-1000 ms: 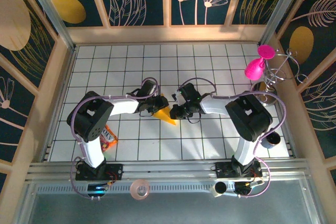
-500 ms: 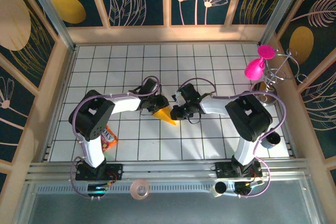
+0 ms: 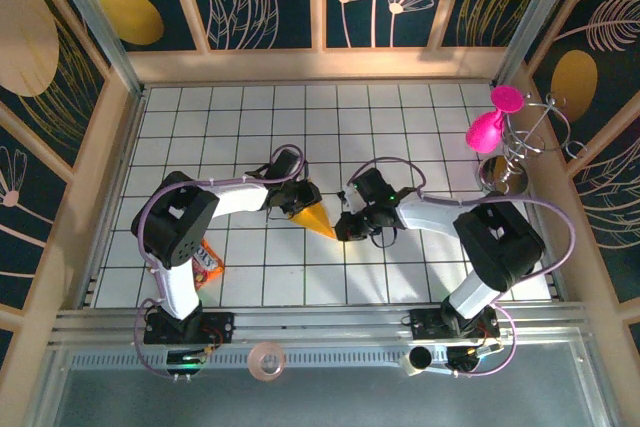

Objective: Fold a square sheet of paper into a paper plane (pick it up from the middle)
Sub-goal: Fourth fold the wing at the center of the table.

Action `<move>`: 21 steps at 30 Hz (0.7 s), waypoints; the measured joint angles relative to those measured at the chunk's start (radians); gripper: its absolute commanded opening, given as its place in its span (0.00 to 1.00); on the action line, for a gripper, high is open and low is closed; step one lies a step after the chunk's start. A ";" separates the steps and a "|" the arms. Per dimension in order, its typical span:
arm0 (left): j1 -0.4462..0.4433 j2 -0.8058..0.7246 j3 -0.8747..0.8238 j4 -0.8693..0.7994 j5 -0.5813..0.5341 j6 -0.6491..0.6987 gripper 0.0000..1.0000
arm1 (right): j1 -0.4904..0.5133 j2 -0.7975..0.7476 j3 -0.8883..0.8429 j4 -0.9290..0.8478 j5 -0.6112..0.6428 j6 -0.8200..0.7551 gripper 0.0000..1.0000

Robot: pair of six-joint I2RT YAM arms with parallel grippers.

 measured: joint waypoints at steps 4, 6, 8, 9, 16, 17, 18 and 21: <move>0.000 0.000 0.000 0.000 -0.001 0.000 0.25 | 0.000 0.012 0.040 0.036 0.000 0.026 0.00; 0.000 0.000 0.000 0.000 -0.002 0.000 0.25 | 0.000 0.047 0.068 0.060 0.005 0.042 0.00; 0.000 0.000 0.000 0.000 -0.004 0.000 0.24 | 0.002 0.087 0.090 0.084 0.008 0.061 0.00; 0.000 0.000 0.000 0.000 -0.005 0.000 0.24 | 0.003 0.106 0.098 0.092 0.008 0.068 0.00; 0.000 0.001 0.000 0.000 -0.008 0.000 0.23 | 0.015 0.187 0.144 0.112 0.010 0.113 0.00; 0.000 0.002 0.000 0.000 -0.010 0.000 0.23 | 0.015 0.196 0.146 0.113 0.015 0.117 0.00; 0.000 0.002 0.000 0.000 -0.011 0.000 0.23 | 0.015 0.206 0.147 0.116 0.021 0.120 0.00; 0.000 0.003 0.000 -0.001 -0.013 -0.001 0.22 | 0.015 0.220 0.148 0.121 0.026 0.130 0.00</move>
